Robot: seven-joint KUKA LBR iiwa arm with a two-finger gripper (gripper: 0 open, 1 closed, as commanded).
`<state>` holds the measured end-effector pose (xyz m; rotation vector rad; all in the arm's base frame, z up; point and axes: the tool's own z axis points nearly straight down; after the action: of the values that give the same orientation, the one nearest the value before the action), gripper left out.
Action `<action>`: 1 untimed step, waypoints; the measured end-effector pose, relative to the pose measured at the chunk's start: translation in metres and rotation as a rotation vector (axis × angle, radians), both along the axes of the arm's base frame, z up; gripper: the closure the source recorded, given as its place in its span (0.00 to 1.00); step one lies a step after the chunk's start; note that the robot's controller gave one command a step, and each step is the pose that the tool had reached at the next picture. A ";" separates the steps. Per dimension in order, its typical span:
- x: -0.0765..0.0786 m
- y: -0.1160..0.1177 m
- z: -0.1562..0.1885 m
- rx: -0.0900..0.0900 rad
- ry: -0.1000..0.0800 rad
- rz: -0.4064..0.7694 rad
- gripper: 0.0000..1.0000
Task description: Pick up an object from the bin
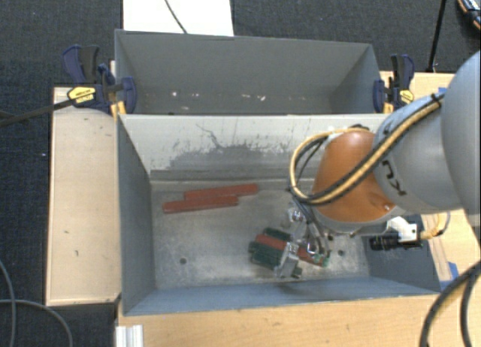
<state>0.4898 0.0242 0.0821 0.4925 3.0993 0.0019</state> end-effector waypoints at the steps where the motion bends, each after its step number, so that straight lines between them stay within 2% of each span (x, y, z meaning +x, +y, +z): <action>1: -0.006 0.003 -0.009 -0.002 -0.006 -0.123 1.00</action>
Offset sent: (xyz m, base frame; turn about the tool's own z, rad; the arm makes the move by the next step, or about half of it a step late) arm 0.0000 0.0000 0.0000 0.0000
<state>0.4838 0.0270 0.0731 0.6806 3.0569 0.0004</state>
